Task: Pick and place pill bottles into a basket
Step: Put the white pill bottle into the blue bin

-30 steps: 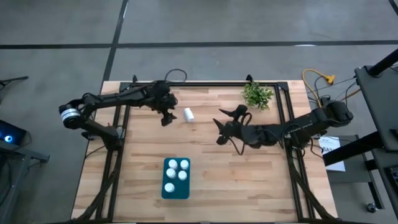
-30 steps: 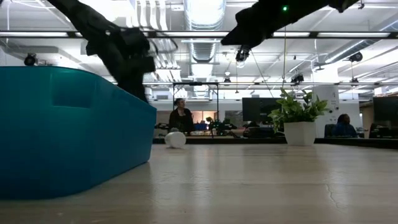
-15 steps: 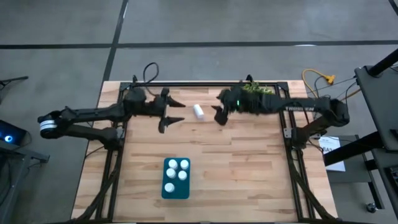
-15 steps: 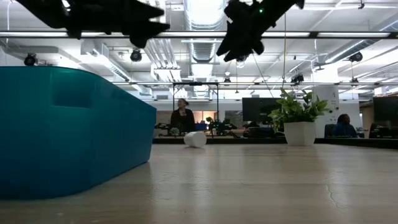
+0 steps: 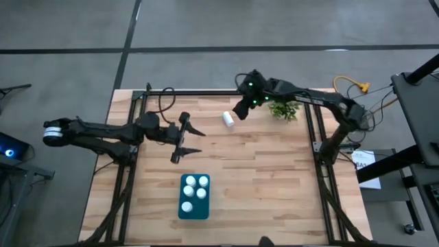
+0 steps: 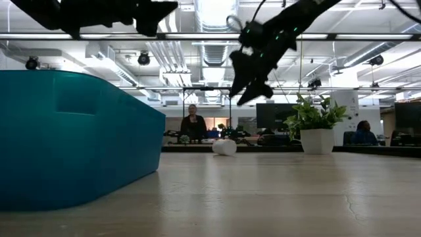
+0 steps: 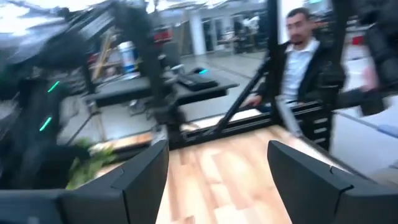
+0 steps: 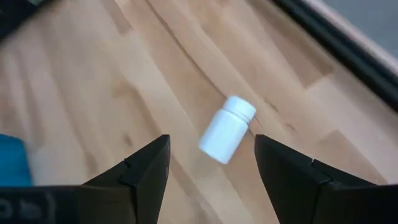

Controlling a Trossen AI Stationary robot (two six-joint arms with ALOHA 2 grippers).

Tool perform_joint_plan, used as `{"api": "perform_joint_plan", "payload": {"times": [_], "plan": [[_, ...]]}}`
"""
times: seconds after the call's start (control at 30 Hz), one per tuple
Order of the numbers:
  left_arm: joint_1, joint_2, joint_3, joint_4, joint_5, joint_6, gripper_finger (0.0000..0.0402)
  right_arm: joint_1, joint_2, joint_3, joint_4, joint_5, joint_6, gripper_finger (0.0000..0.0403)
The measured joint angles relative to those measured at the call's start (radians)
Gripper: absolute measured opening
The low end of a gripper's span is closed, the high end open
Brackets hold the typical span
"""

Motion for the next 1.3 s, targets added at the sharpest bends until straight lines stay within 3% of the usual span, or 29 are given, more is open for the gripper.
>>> {"api": "perform_joint_plan", "payload": {"times": [0.13,0.2,0.37,0.47,0.6,0.87,1.3], "plan": [[-0.062,-0.002,0.002,-0.014,0.115,0.041,0.0256,-0.009,0.110,0.047,-0.035,0.033,-0.019,0.0224],[-0.099,-0.009,0.000,-0.080,0.116,0.047,0.0256,-0.009,0.154,0.067,-0.070,0.088,-0.029,0.0224],[-0.191,-0.044,-0.048,-0.158,-0.103,0.065,0.0256,-0.013,0.217,0.072,-0.104,0.125,-0.038,0.0224],[-0.207,-0.102,-0.097,-0.155,-0.165,0.069,0.0256,-0.014,0.238,0.072,-0.130,0.174,-0.039,0.0224],[-0.206,-0.202,-0.188,-0.109,-0.193,0.021,0.0256,-0.014,0.246,0.071,-0.140,0.255,-0.044,0.0224],[-0.206,-0.362,-0.355,-0.024,-0.297,-0.010,0.0256,-0.033,0.246,0.064,-0.139,0.263,-0.034,0.0224],[-0.206,-0.496,-0.432,-0.014,-0.332,-0.010,0.0256,-0.125,0.248,-0.040,-0.140,0.215,-0.022,0.0216]]}}
